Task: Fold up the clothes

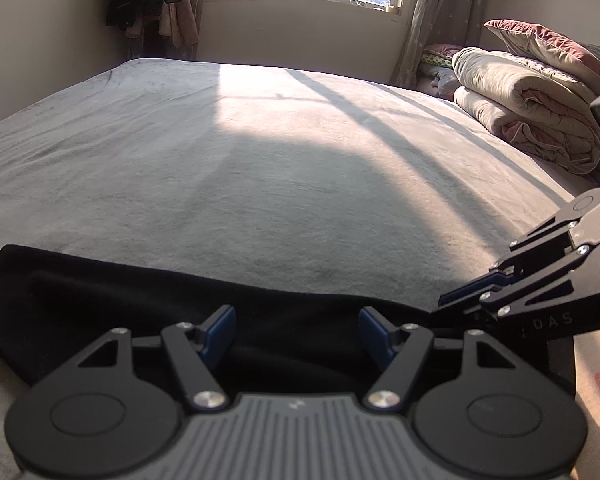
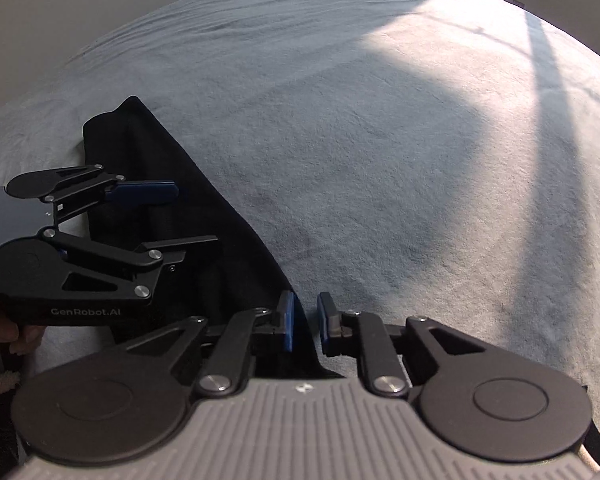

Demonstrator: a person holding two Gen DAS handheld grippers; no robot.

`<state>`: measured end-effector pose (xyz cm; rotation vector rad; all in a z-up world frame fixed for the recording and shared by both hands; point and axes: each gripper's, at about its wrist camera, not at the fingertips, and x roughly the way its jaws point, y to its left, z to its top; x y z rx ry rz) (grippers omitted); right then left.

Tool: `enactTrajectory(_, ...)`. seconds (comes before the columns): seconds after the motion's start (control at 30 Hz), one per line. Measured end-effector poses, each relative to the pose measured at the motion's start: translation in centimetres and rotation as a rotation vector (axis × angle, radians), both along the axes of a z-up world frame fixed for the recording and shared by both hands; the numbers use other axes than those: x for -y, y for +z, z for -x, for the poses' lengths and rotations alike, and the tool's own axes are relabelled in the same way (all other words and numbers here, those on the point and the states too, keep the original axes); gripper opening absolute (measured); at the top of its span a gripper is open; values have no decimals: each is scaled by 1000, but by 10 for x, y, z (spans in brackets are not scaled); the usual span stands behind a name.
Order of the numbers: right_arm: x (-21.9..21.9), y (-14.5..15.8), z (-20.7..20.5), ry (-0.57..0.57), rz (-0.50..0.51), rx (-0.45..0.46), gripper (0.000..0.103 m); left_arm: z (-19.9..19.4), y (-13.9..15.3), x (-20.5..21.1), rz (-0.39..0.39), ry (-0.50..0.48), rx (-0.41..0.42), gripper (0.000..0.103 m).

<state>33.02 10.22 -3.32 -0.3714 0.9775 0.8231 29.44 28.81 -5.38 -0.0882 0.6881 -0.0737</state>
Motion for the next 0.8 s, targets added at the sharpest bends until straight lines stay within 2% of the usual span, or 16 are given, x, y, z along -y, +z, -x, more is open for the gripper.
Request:
enactTrajectory(0.07, -4, -1, 3, 23, 32, 16, 19, 0, 0, 0, -2, 0, -2, 70)
enactTrajectory(0.1, -7, 0, 4, 41, 52, 27, 13, 0, 0, 0, -4, 0, -3, 70)
enactTrajectory(0.13, -10, 1, 6, 61, 67, 32, 2, 0, 0, 1, -9, -2, -4, 70)
enactTrajectory(0.23, -20, 9, 11, 96, 110, 113, 2, -1, 0, 3, -26, -4, -8, 70)
enactTrajectory(0.33, -22, 28, 15, 124, 55, 227, 2, -1, 0, 3, -35, -4, -11, 70)
enactTrajectory(0.53, -33, 21, 14, 203, 136, 305, 1, -2, -2, 9, -77, -11, -18, 70)
enactTrajectory(0.57, -32, 22, 11, 195, 145, 308, 11, -1, -1, 9, -79, -12, -19, 70)
enactTrajectory(0.63, -18, 27, 8, 146, 132, 311, 19, 0, 0, 5, -75, 7, -22, 70)
enactTrajectory(0.67, -9, 31, 7, 109, 114, 308, 30, 0, 1, 3, -74, 22, -24, 70)
enactTrajectory(0.73, 11, 36, 9, 39, 66, 294, 46, 0, 2, -1, -79, 59, -30, 70)
enactTrajectory(0.8, 30, 39, 18, -21, 15, 275, 46, 0, 3, -4, -85, 89, -33, 70)
